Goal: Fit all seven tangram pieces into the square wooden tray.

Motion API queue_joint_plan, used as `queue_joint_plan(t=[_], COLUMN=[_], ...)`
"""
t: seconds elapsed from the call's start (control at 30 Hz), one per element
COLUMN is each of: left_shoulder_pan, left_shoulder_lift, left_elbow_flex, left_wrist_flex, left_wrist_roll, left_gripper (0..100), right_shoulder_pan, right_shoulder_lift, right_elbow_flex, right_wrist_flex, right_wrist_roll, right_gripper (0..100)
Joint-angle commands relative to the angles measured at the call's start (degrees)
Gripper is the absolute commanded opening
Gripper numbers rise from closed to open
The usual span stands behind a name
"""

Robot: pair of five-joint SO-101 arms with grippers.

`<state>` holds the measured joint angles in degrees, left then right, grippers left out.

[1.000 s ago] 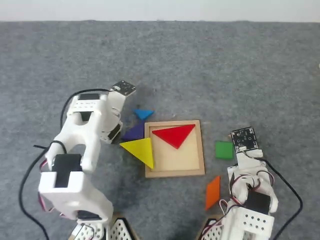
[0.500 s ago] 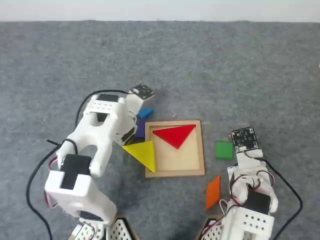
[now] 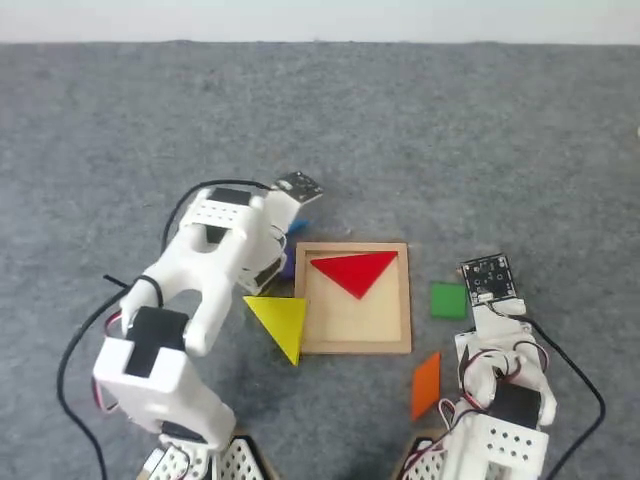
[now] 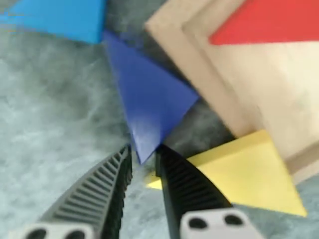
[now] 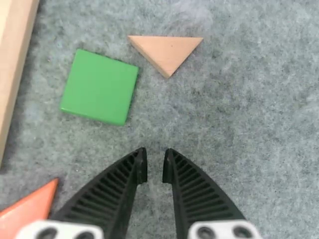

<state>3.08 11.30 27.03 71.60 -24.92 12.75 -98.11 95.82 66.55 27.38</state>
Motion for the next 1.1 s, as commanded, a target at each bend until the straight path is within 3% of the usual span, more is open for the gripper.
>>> queue_joint_plan(t=[0.0, 0.13, 0.3, 0.5, 0.73, 1.07], left_shoulder_pan=[-4.57, -5.71, -3.25, 0.35, 1.41, 6.42], left_shoulder_lift=[-5.1, -13.01, -25.49, -28.31, -17.85, -10.81], left_elbow_flex=[-4.53, -2.77, 9.27, 21.58, 20.18, 13.85], left_wrist_flex=[3.16, 8.88, 13.1, 1.05, -9.85, -10.64], left_wrist_roll=[-0.62, -10.02, -33.58, -30.42, -23.82, -20.48], left_gripper=[8, 13, 16, 16, 16, 16], right_shoulder_pan=[0.22, 0.22, 0.22, 0.22, 0.22, 0.22], right_shoulder_lift=[-0.57, -0.57, -0.57, -0.57, -0.57, -0.57], right_elbow_flex=[0.88, 0.88, 0.88, 0.88, 0.88, 0.88], right_wrist_flex=[-0.13, -0.13, -0.13, -0.13, -0.13, -0.13], right_wrist_roll=[0.26, 0.26, 0.26, 0.26, 0.26, 0.26], right_gripper=[6.5, 6.5, 6.5, 6.5, 6.5, 6.5])
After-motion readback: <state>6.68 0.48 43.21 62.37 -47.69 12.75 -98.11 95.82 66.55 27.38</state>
